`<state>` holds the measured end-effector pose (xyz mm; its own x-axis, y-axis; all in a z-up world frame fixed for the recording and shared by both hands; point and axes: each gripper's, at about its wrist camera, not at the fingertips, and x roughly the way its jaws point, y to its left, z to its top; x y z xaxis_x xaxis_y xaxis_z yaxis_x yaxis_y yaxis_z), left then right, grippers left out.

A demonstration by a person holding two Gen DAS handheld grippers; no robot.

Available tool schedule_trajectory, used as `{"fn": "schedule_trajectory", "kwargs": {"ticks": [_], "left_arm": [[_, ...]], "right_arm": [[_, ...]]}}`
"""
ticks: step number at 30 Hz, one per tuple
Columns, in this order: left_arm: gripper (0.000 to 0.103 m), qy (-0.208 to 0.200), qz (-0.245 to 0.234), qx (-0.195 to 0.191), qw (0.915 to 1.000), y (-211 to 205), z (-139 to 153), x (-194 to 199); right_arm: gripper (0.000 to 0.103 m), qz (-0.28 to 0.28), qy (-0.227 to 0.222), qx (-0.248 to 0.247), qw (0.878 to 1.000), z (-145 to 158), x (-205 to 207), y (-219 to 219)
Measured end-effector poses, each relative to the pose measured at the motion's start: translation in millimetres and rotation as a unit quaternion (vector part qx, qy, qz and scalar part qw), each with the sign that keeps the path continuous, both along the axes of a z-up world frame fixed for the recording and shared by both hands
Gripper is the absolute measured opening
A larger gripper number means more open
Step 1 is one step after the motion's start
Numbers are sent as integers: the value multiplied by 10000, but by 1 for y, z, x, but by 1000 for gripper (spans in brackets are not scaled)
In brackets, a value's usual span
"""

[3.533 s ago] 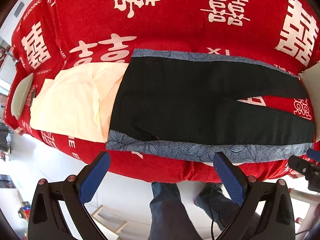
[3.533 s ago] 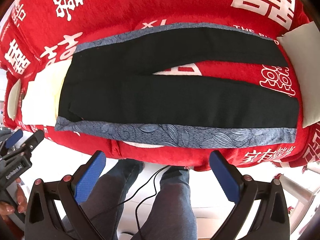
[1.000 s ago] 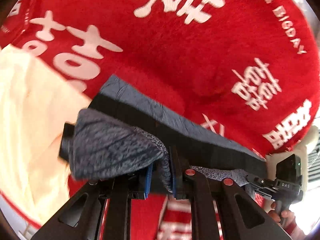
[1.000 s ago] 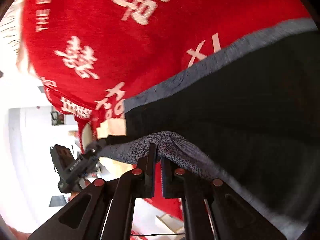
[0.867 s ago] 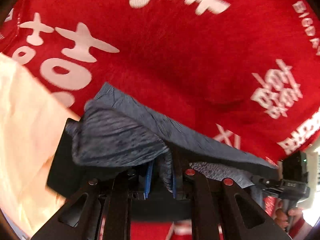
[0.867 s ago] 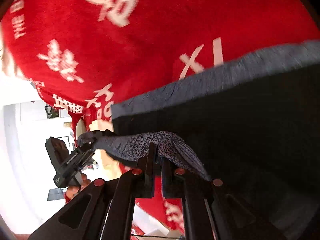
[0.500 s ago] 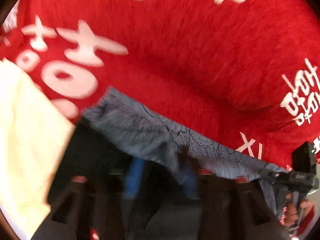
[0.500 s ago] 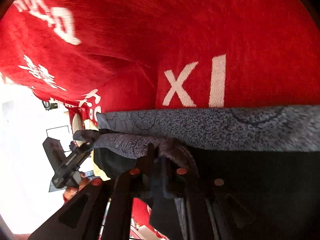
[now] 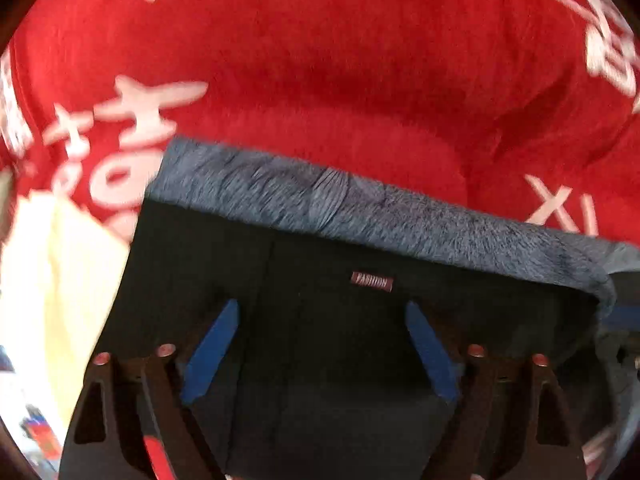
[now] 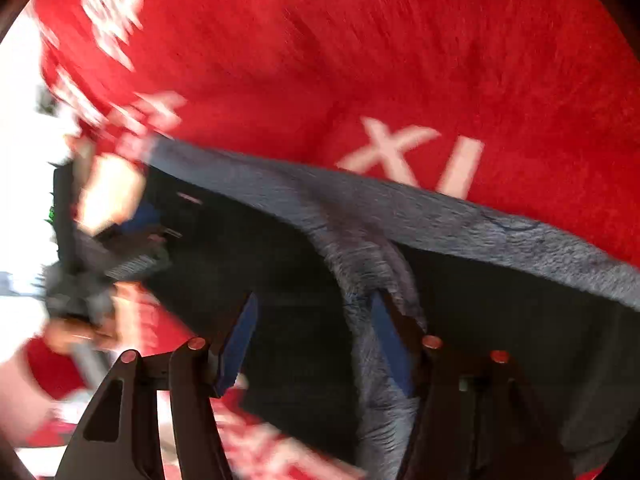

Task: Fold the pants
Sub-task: 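Lift the leg ends with both tools and fold them over toward the waistband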

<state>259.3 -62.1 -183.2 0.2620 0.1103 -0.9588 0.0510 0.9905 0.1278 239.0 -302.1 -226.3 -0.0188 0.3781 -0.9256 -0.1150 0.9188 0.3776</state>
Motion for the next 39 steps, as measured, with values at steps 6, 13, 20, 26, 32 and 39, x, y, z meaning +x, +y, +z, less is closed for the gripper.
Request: {"fn": "schedule_trajectory", "kwargs": {"ticks": [6,13,20,26,32,39], "left_arm": [[93,195,27,158,9997,-13,12,2],[93,153,-225,313,9991,-55,42,-16],[93,244,-465,136,9985,-97,54,-41],[93,277,-1023,50,9944,-133,61,-69],[93,428,-1594,-305,9858,-164,66,-113],[93,868,-2361,-1107,9615,-203,62,-183]], "right_arm": [[58,-302,-244,224,9990,24,2,-24],[79,-691,-585,0,9959,67,-26,-61],[79,-1282,-434,-37,9908,76,-68,-98],[79,-1811,-400,-245,9823,87,-127,-134],[79,-2531,-474,-492,9650,101,-215,-162],[79,-3245,-131,-734,9429,91,-343,-175]]}}
